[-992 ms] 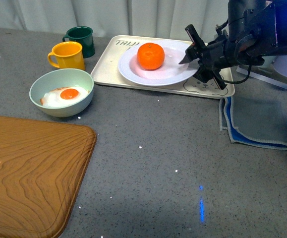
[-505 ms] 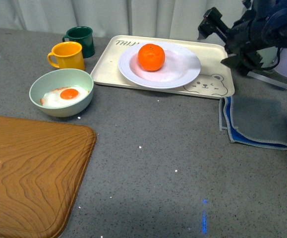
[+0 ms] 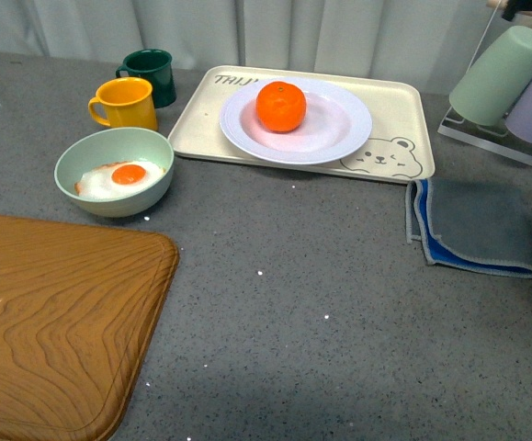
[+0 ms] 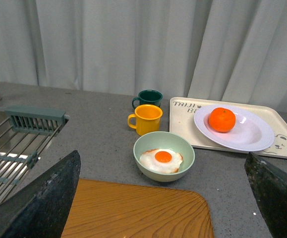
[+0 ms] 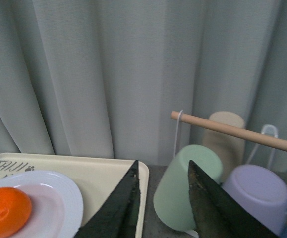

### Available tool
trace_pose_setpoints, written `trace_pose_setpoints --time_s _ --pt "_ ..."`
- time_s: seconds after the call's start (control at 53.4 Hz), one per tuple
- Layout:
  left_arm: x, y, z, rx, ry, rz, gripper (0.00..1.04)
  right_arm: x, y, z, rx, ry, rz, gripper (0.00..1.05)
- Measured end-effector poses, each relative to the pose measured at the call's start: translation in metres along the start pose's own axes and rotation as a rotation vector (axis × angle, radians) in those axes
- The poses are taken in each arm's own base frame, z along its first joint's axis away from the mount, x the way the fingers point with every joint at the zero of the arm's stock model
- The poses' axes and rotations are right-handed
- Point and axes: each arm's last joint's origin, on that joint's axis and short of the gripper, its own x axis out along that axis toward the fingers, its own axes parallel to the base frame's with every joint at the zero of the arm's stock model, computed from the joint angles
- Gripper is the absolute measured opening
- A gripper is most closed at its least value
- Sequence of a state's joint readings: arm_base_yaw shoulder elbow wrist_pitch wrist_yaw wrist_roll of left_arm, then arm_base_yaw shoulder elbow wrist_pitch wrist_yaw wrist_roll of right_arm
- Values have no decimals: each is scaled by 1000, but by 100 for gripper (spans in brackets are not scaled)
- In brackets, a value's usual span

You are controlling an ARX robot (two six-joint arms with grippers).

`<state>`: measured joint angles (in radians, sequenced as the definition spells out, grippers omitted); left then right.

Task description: Place orange and plate with both arms

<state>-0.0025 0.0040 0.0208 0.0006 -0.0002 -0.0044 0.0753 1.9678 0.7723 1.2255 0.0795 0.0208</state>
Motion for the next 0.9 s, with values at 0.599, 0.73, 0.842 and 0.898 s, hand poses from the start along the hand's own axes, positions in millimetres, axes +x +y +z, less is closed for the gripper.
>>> trace_pose_setpoints --time_s 0.599,0.73,0.842,0.898 --pt "0 0 0 0 0 0 98 -137 -25 19 -20 56 -1 1" --pt "0 0 0 0 0 0 98 -155 -25 23 -20 42 -1 1" --pt "0 0 0 0 0 0 98 -172 -25 23 -20 49 2 1" --pt "0 0 0 0 0 0 98 -180 -25 23 -20 49 2 1"
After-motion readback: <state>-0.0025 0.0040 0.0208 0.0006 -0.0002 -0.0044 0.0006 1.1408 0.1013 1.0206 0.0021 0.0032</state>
